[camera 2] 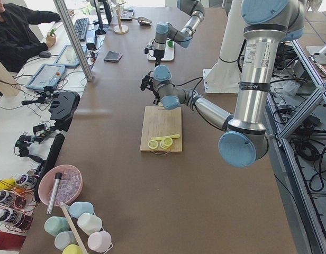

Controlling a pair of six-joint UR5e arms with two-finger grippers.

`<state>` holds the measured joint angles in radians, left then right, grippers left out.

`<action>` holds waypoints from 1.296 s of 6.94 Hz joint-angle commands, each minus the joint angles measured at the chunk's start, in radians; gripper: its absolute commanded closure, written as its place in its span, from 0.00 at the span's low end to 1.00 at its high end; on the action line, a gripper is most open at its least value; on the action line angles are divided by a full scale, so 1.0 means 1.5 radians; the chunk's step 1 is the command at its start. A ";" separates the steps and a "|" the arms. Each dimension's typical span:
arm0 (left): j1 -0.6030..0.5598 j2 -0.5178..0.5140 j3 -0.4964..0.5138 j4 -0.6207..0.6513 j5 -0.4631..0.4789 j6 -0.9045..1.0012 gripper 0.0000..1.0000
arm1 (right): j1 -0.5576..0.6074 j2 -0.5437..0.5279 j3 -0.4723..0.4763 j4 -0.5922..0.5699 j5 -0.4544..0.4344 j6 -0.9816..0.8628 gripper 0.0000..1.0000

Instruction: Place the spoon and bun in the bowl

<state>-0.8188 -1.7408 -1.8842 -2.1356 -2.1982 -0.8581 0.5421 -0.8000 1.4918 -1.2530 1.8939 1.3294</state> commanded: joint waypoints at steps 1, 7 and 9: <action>0.001 -0.082 0.008 0.058 -0.001 -0.004 1.00 | 0.053 -0.004 0.018 -0.006 0.078 0.000 0.00; 0.153 -0.298 0.129 0.045 0.152 -0.183 1.00 | 0.193 -0.174 0.128 -0.095 0.135 -0.307 0.00; 0.175 -0.302 0.156 0.022 0.197 -0.186 1.00 | 0.206 -0.202 0.129 -0.088 0.136 -0.338 0.00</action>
<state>-0.5782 -2.1843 -1.6810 -2.0795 -1.9501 -1.1326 0.8379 -1.0744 1.6829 -1.3909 2.0968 0.8511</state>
